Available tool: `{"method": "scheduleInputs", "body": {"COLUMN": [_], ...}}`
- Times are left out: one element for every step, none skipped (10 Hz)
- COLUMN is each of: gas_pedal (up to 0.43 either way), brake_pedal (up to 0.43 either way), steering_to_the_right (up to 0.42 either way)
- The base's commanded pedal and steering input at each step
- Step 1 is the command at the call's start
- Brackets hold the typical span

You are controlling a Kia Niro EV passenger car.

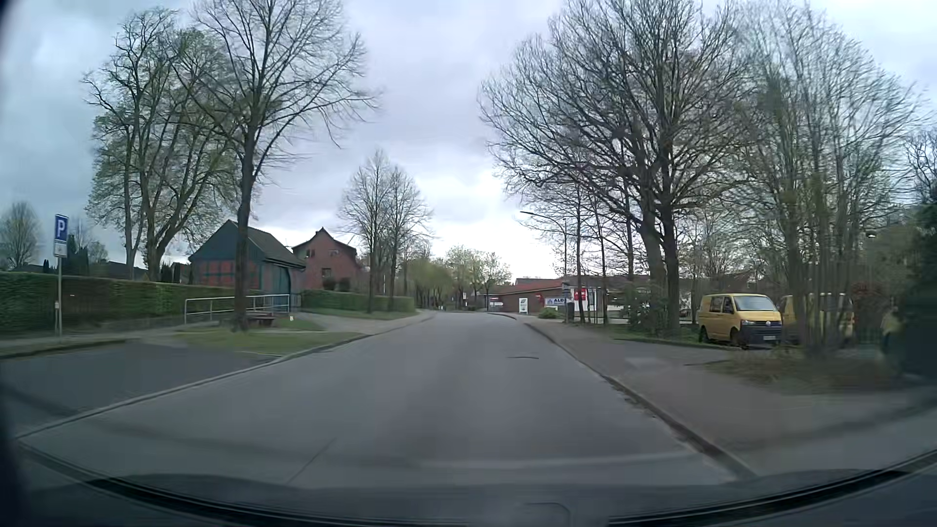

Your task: Follow the waypoints while adhering to traffic rules and regulations

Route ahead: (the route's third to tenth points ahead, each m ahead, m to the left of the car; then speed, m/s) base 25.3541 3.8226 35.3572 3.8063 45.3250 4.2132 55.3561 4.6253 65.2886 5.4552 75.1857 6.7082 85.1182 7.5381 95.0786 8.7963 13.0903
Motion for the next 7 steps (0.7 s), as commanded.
{"method": "scheduleInputs", "body": {"gas_pedal": [0.197, 0.189, 0.177, 0.177, 0.177, 0.177, 0.189], "brake_pedal": [0.006, 0.006, 0.000, 0.006, 0.000, 0.000, 0.000], "steering_to_the_right": [0.001, 0.001, 0.001, 0.001, 0.001, 0.001, 0.001]}}
